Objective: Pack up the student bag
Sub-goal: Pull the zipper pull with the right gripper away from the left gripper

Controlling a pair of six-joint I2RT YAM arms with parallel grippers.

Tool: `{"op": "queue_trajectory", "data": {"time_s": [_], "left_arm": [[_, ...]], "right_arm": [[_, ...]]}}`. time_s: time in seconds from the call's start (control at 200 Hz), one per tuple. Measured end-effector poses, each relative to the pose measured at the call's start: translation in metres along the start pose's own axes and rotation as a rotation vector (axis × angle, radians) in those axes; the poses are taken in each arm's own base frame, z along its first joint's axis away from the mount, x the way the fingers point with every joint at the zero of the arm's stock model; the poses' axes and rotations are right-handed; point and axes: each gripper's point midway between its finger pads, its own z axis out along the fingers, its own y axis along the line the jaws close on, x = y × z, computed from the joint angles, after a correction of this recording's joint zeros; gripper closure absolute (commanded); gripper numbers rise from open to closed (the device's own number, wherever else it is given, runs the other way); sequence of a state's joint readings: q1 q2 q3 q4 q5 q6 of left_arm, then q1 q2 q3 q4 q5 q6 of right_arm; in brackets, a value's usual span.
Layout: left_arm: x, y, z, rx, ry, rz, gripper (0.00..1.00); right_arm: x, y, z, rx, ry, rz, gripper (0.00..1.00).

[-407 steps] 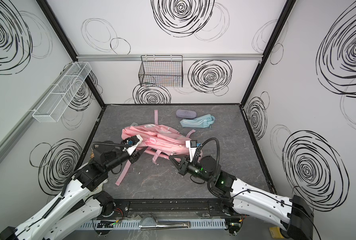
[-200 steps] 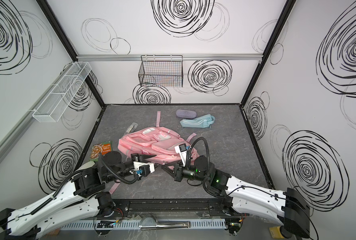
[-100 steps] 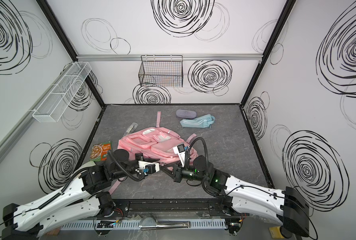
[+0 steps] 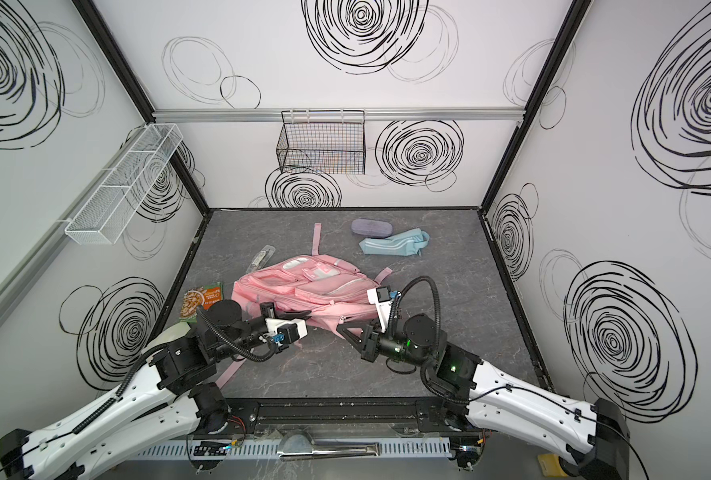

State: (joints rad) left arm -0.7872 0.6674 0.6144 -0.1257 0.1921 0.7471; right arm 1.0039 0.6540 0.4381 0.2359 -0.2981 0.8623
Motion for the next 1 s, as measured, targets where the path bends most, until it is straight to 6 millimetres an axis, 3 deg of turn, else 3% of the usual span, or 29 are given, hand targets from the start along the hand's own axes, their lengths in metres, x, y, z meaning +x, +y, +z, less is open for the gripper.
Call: {"op": "queue_trajectory", "data": {"time_s": [0.36,0.44,0.53,0.805,0.88,1.001], "left_arm": [[0.005,0.018,-0.008,-0.085,-0.008,-0.026,1.00],[0.006,0.017,-0.009,-0.078,-0.001,-0.026,0.45],[0.003,0.020,-0.013,-0.068,0.014,-0.043,0.36],[-0.058,-0.009,0.004,0.119,-0.056,-0.040,0.34],[-0.057,-0.015,0.015,0.144,-0.027,-0.058,0.35],[-0.035,-0.029,0.032,0.190,0.073,-0.100,0.39]], "right_arm": [[-0.022,-0.016,-0.034,0.059,-0.111,0.041,1.00],[-0.024,-0.014,-0.034,0.042,-0.123,0.036,1.00],[-0.022,-0.015,-0.026,0.032,-0.099,0.038,1.00],[0.008,-0.010,0.001,-0.009,0.055,0.047,1.00],[0.010,-0.002,0.001,-0.036,0.058,0.039,1.00],[0.011,0.003,0.000,-0.055,0.046,0.031,1.00]]}}
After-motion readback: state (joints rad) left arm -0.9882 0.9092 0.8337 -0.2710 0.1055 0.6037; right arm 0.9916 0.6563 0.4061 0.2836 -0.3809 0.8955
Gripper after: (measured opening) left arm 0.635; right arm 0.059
